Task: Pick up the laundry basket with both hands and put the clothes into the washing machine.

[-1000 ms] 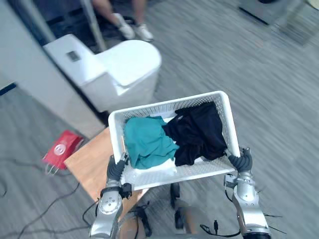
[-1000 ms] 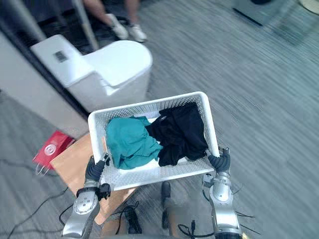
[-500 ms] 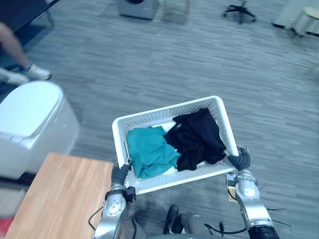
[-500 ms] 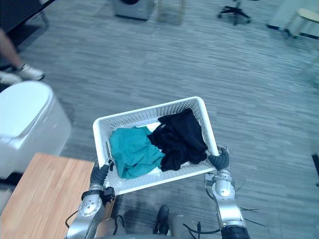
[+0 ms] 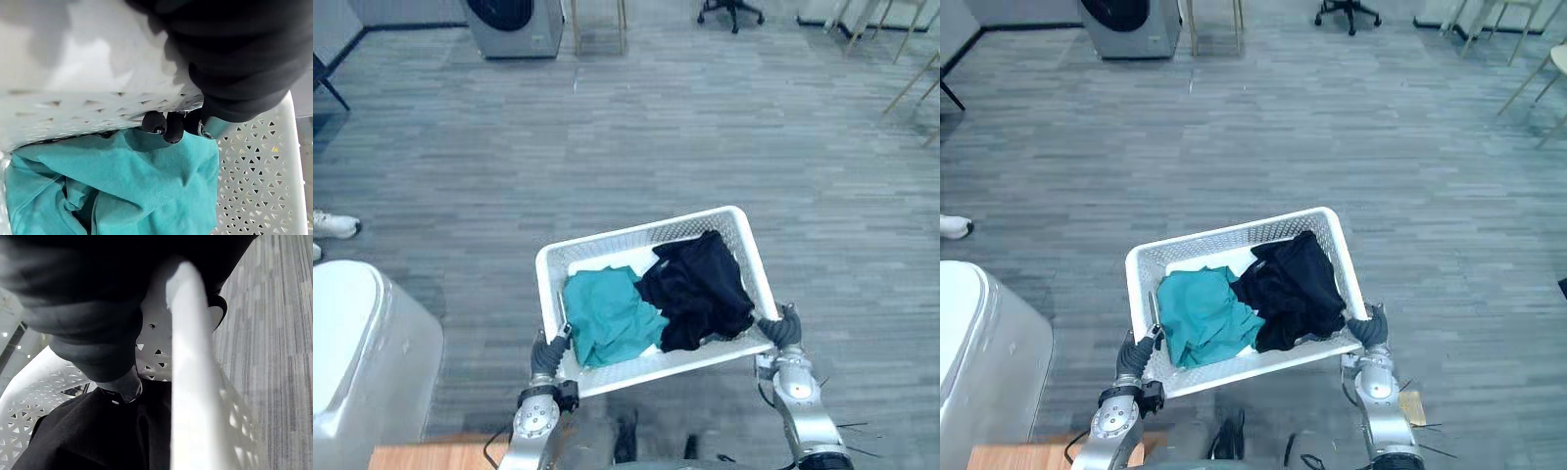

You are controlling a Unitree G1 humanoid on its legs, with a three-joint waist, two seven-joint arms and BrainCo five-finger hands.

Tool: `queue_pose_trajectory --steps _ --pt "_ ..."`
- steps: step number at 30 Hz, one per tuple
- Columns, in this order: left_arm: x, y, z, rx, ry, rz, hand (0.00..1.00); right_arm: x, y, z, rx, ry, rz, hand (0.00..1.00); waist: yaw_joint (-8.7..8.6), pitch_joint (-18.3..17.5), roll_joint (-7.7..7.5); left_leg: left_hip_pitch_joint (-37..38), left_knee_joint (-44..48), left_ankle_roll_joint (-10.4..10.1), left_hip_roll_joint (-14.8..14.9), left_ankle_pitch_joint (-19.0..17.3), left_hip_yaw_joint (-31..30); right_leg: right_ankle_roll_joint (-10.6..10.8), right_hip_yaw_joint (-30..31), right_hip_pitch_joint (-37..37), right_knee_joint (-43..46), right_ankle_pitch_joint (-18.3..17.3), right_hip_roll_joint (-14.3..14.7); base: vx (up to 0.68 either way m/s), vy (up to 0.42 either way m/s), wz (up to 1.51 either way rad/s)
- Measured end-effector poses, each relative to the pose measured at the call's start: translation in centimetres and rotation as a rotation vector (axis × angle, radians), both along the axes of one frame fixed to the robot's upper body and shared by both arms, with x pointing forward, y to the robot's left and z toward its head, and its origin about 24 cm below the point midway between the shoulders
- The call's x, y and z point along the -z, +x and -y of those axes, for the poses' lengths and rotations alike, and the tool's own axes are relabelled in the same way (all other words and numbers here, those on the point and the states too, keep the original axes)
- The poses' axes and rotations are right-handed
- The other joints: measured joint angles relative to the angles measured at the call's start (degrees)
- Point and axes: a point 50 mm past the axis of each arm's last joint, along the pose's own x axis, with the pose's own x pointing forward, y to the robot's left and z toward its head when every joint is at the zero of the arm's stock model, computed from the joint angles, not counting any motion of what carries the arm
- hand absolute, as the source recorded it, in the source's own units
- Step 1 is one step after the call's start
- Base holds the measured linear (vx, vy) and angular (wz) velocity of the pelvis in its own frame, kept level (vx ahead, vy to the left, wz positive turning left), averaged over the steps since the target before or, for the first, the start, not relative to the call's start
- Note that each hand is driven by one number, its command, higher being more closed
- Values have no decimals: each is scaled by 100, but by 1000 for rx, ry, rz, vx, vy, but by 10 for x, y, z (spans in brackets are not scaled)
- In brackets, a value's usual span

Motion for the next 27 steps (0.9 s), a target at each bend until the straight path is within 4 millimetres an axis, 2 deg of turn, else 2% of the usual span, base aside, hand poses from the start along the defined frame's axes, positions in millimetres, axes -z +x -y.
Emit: queue_pose_trajectory --steps 2,3,4,5,6,7,8,9,10,11,12,13,14,15,16,17,18,19,20,21,22,23,24,25,26,27 --pt "0 -1 -4 -3 14 -4 100 3 -1 -4 -8 10 -9 100 -75 -41 79 489 -424 -20 4 -46 -143 -320 -393 -360 -216 -186 -126 501 17 17" --pt "-3 1 -6 5 25 8 100 1 1 -4 -11 11 -2 100 -169 -35 93 754 -754 -63 32 -75 -280 -450 -496 -724 -681 -261 -62 504 -20 30" --pt "-4 2 -6 9 27 13 100 1 1 -4 -13 10 0 100 -198 -28 108 874 -907 -87 72 -86 -308 -457 -486 -902 -1022 -255 11 511 -66 34" --pt "-5 4 -5 13 27 18 100 -1 2 -3 -15 5 4 100 -296 19 199 1104 -1076 -199 205 -126 -375 -495 -453 -1153 -2013 -67 216 539 -109 32" --pt "-5 5 -3 22 27 20 100 0 2 -1 -12 1 2 100 -388 57 261 1354 -1211 -366 329 -187 -444 -416 -385 -1289 -3254 497 383 694 -165 45" --pt "-5 6 -3 28 31 21 100 1 -1 0 -9 1 -3 100 -477 56 243 1636 -1325 -555 389 -290 -537 -326 -241 -1298 -4489 1166 501 631 -170 41" --pt "-5 6 -3 32 34 19 100 1 -2 0 -7 0 -5 100 -510 57 198 1787 -1379 -667 386 -352 -583 -306 -150 -1309 -4936 1470 503 534 -162 36" --pt "-4 5 -2 36 40 15 100 1 -4 1 -6 -1 -8 100 -540 51 158 1973 -1403 -792 385 -422 -616 -356 -116 -1316 -5109 1628 488 748 -246 30" --pt "1 3 -1 39 41 -8 100 4 -9 1 -3 -2 -24 100 -589 17 156 2320 -1297 -1010 446 -549 -694 -642 0 -1364 -4755 2294 500 910 -295 24" --pt "6 2 6 35 16 -27 100 5 -10 7 0 -21 -40 100 -583 -110 398 2187 -682 -1024 662 -551 -774 -717 -52 -1653 -3831 2283 538 775 -248 14" --pt "7 1 9 35 4 -31 100 5 -10 10 0 -31 -46 100 -574 -165 533 1955 -113 -1163 823 -464 -793 -771 -138 -1706 -3528 2004 607 611 -206 2" --pt "7 3 12 40 -11 -28 100 2 -8 13 1 -45 -41 100 -571 -132 700 1316 1330 -1295 1116 185 -789 -861 -230 -1614 -3206 1543 730 605 -236 -8" --pt "9 3 14 37 -20 -35 100 1 -7 14 -2 -50 -40 100 -513 -75 770 877 2412 -1248 1353 1167 -776 -923 -243 -1333 -3190 1307 854 922 -334 -14" --pt "10 2 16 42 -29 -43 100 2 -9 16 8 -46 -45 100 -424 -11 878 313 3806 -1197 1730 1258 -728 -979 -323 -799 -3353 1047 1055 877 -295 -23" --pt "11 1 15 42 -26 -45 100 2 -10 16 14 -42 -45 100 -367 25 843 -94 4554 -1090 1858 1044 -703 -1040 -345 -381 -3485 914 1133 719 -202 -20" --pt "10 2 15 43 -24 -41 100 1 -10 16 17 -34 -38 100 -276 93 741 -430 4839 -934 1845 878 -609 -1034 -306 65 -3710 788 1140 676 -141 -6" --pt "9 2 15 42 -25 -33 100 -2 -10 16 18 -27 -24 100 -252 163 628 -865 4726 -799 1755 623 -459 -1021 -281 654 -4151 685 1122 541 -76 4" --pt "9 2 15 41 -29 -28 100 -4 -10 16 18 -25 -15 100 -242 177 585 -1083 4480 -762 1683 499 -378 -1001 -272 911 -4389 658 1105 632 -44 10" --pt "7 3 15 39 -35 -16 100 -6 -8 16 16 -23 1 100 -202 191 529 -1486 3682 -697 1508 351 -241 -950 -233 1312 -4789 612 1076 714 47 -4" --pt "4 5 16 42 -37 -2 100 -7 -6 16 19 -23 6 100 -124 220 485 -1745 2440 -742 1224 380 -259 -844 -183 1628 -5077 548 997 709 77 -14" --pt "3 5 16 42 -39 2 100 -7 -6 17 20 -23 7 100 -94 225 477 -1803 1700 -843 1088 451 -290 -773 -153 1769 -5201 505 956 595 104 -21" --pt "2 5 16 41 -41 4 100 -7 -5 17 20 -22 6 100 -74 222 489 -1802 457 -1168 947 736 -298 -684 -136 2011 -5416 455 904 656 176 -34" --pt "1 4 16 42 -38 7 100 -5 -4 16 20 -20 -1 100 63 210 508 -1717 -473 -1113 865 1802 -167 -497 27 2393 -5719 343 859 693 202 -39" --pt "1 5 14 40 -33 9 100 -4 -3 16 18 -18 -6 100 90 179 451 -1667 -407 -737 771 1851 -100 -386 80 2499 -5804 337 763 858 248 -22" --pt "-3 7 13 32 -32 18 100 -4 3 14 15 -15 -4 100 10 174 370 -1845 231 -237 725 1550 -72 -175 135 2629 -5873 468 598 746 276 -11" --pt "-3 7 12 25 -32 14 100 -1 8 11 8 -4 -16 100 82 193 346 -2266 1572 -11 923 1174 -20 -113 440 2716 -5627 515 583 725 293 -12"
